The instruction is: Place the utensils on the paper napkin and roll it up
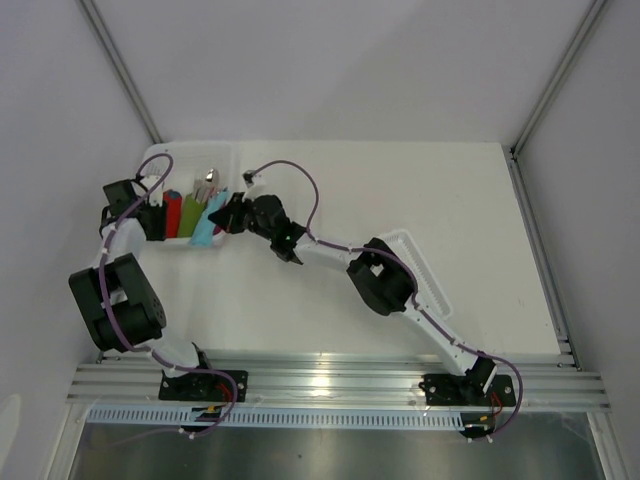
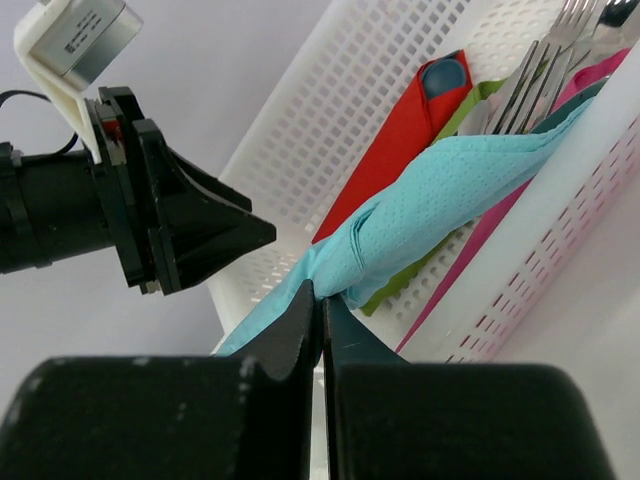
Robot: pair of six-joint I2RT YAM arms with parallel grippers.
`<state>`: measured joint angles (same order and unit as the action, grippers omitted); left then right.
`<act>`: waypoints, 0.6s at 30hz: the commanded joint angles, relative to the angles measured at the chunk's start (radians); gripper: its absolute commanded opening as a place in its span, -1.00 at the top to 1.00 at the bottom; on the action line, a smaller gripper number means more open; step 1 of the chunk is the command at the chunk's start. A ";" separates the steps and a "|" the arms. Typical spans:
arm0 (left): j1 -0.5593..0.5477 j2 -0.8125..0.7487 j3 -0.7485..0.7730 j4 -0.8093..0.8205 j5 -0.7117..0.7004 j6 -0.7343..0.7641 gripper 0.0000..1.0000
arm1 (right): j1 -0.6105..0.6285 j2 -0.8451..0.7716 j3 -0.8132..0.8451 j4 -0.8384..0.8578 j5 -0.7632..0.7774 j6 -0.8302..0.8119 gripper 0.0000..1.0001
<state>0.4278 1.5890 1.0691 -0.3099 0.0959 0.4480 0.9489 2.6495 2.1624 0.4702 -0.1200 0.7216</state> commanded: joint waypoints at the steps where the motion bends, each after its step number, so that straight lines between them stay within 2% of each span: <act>1: 0.017 -0.050 -0.011 -0.014 0.002 0.041 0.02 | 0.037 -0.066 -0.064 0.018 -0.003 -0.007 1.00; 4: 0.019 -0.063 -0.011 -0.021 0.008 0.046 0.02 | 0.045 -0.083 -0.114 0.033 0.000 0.006 1.00; 7: 0.017 -0.096 -0.021 -0.050 0.074 0.055 0.02 | 0.048 -0.102 -0.160 0.053 0.005 0.013 1.00; 12: 0.011 -0.126 -0.041 -0.102 0.137 0.049 0.01 | 0.056 -0.121 -0.194 0.059 0.002 0.028 1.00; 18: 0.005 -0.112 -0.063 -0.104 0.148 0.051 0.01 | 0.067 -0.111 -0.199 0.039 0.013 0.045 1.00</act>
<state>0.4351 1.4906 1.0256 -0.3752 0.2096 0.4805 0.9909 2.5637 1.9831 0.5587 -0.1123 0.7662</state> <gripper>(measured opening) 0.494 0.011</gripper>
